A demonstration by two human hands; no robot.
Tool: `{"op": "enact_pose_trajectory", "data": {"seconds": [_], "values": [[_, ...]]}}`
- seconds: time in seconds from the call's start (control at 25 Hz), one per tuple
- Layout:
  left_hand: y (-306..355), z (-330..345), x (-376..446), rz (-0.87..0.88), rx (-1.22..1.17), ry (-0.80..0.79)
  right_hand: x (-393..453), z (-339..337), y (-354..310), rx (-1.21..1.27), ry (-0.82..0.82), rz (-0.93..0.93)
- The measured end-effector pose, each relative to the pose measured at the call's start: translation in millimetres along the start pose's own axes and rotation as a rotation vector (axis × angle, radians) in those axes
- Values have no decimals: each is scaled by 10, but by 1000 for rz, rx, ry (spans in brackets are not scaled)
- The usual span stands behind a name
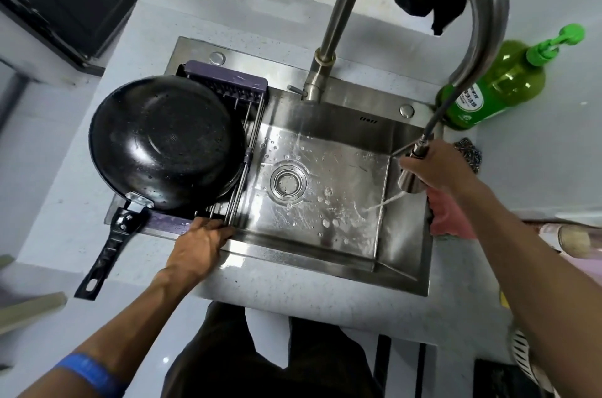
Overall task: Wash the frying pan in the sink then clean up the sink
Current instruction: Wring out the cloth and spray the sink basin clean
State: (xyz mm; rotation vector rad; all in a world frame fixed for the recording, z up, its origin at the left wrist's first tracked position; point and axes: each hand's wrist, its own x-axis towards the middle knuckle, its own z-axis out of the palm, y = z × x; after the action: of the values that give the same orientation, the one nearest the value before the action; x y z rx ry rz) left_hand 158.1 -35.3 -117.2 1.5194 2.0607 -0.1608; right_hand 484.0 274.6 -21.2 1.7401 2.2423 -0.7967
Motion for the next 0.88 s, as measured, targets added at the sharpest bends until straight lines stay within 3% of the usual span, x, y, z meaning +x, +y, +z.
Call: {"op": "enact_pose_trajectory", "data": {"seconds": [0.88], "values": [[-10,-43,-24,36,-3,-17,-455,164,-429,188,-186,18]]}}
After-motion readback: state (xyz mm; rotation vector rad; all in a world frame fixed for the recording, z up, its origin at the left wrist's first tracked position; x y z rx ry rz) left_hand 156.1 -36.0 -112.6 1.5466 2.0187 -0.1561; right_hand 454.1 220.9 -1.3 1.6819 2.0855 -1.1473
